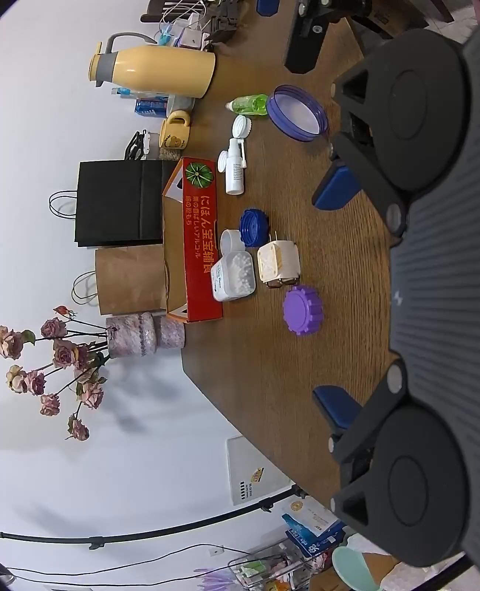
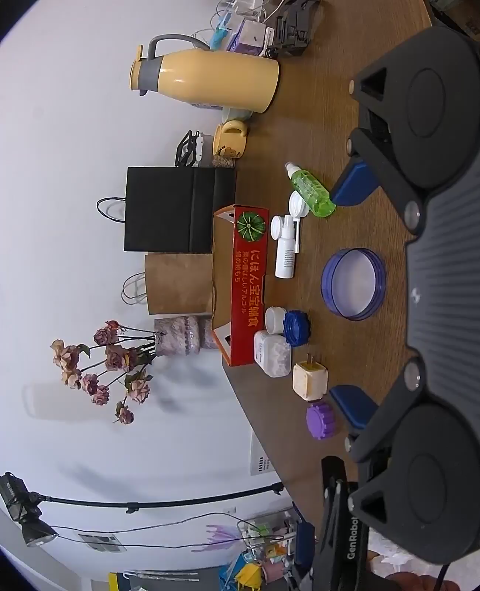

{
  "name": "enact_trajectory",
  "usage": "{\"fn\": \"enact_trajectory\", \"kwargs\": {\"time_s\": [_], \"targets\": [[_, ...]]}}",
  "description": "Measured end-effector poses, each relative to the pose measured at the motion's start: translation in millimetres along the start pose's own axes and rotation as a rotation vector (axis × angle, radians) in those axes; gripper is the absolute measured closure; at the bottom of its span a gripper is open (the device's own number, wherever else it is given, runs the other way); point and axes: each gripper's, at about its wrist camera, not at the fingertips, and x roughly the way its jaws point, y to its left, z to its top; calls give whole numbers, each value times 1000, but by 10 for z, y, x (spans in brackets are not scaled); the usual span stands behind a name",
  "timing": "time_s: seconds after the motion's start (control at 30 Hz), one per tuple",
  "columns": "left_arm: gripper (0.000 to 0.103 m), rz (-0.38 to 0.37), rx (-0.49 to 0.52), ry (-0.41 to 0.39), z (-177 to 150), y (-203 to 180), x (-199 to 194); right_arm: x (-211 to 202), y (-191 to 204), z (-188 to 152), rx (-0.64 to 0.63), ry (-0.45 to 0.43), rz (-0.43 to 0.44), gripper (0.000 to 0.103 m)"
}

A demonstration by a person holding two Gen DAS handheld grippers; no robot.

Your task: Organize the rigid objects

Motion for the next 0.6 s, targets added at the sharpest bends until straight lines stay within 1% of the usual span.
{"fn": "enact_trajectory", "kwargs": {"time_s": [0.07, 0.1, 0.6], "targets": [[0, -2, 1, -2, -3, 2, -17, 8, 6, 2, 0, 4, -1, 0], [0, -3, -3, 13, 15, 24, 17, 11, 10, 2, -1, 5, -1, 0], [0, -4, -2, 10, 20, 18, 13, 25, 33, 9, -4, 8, -2, 0]]}}
